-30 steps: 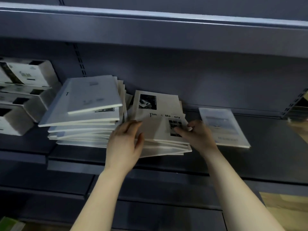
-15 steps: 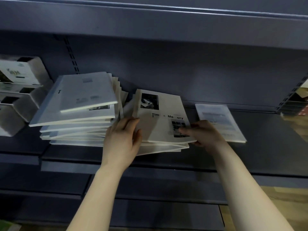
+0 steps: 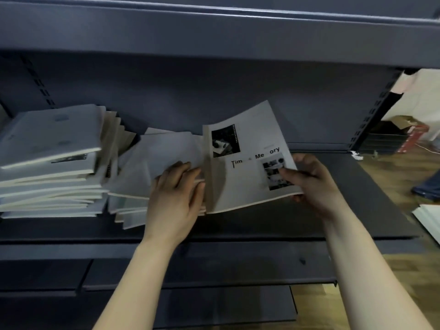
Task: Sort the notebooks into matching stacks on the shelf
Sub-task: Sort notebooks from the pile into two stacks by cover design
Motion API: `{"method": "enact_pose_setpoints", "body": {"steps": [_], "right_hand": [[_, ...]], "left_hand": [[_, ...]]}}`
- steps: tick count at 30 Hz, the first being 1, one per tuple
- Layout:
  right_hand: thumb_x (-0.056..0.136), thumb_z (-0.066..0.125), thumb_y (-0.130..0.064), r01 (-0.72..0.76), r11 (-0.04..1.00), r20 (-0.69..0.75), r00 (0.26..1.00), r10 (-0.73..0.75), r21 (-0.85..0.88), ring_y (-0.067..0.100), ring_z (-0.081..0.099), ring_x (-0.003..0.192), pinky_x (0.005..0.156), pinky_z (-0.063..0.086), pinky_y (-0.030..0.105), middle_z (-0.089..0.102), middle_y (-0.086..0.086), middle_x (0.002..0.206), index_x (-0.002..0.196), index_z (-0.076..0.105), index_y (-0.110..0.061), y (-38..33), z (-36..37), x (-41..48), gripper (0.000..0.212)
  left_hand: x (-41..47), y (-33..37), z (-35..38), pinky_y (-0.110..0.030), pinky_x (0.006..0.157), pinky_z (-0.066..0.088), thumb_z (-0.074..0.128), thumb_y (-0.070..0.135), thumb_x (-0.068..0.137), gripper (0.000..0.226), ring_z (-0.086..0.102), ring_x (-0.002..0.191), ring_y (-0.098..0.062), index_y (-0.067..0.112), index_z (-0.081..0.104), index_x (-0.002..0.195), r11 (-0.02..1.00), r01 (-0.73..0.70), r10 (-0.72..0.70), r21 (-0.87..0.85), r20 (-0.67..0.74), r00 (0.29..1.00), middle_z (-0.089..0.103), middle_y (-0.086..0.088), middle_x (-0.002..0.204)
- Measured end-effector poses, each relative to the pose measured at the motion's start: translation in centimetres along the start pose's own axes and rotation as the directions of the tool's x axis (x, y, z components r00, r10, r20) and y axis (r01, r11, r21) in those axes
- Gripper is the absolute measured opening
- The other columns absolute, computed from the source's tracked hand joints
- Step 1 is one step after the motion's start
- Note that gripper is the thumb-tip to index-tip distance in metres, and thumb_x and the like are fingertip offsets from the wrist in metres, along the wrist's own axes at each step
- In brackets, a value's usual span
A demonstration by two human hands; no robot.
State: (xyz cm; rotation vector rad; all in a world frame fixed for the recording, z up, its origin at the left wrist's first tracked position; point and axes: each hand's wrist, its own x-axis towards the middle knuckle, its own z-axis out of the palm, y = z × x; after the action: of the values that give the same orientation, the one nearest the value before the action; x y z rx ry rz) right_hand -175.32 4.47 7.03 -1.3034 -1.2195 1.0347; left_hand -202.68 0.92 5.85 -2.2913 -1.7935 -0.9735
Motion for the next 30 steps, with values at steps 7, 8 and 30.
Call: {"method": "enact_pose_setpoints", "body": {"steps": [7,8,30], "right_hand": [[0.085,0.067,-0.008,-0.046,0.995,-0.104,0.993,0.055,0.083,0.012,0.069,0.068,0.042,0.042,0.021,0.074,-0.002,0.086,0.090,0.065,-0.030,1.3,-11.5,-0.4,0.022],[0.086,0.066,-0.006,-0.054,0.994,-0.113,0.991,0.065,0.094,0.012,0.068,0.066,0.043,0.041,0.021,0.073,-0.002,0.084,0.087,0.065,-0.030,1.5,-12.8,-0.5,0.024],[0.079,0.075,-0.018,-0.211,0.790,-0.425,0.902,-0.069,-0.576,0.034,0.066,0.087,0.069,0.048,0.036,0.071,0.017,0.100,0.117,0.058,-0.014,9.3,-21.3,2.8,0.042]], "left_hand": [[0.1,7.1,6.5,-0.041,0.104,0.038,0.035,0.041,0.096,0.049,0.047,0.126,-0.025,0.016,0.047,0.137,0.998,-0.056,0.057,-0.012,0.159,0.986,0.048,-0.005,0.141],[-0.1,7.9,7.5,-0.039,0.104,0.037,0.032,0.043,0.096,0.051,0.046,0.127,-0.023,0.018,0.045,0.138,0.998,-0.057,0.057,-0.006,0.203,0.978,0.046,-0.004,0.142],[-1.4,10.2,11.1,-0.044,0.096,0.043,0.026,0.040,0.092,0.054,0.054,0.115,-0.028,0.013,0.060,0.124,0.985,0.121,-0.141,0.121,0.169,0.976,0.058,-0.005,0.127]]}}
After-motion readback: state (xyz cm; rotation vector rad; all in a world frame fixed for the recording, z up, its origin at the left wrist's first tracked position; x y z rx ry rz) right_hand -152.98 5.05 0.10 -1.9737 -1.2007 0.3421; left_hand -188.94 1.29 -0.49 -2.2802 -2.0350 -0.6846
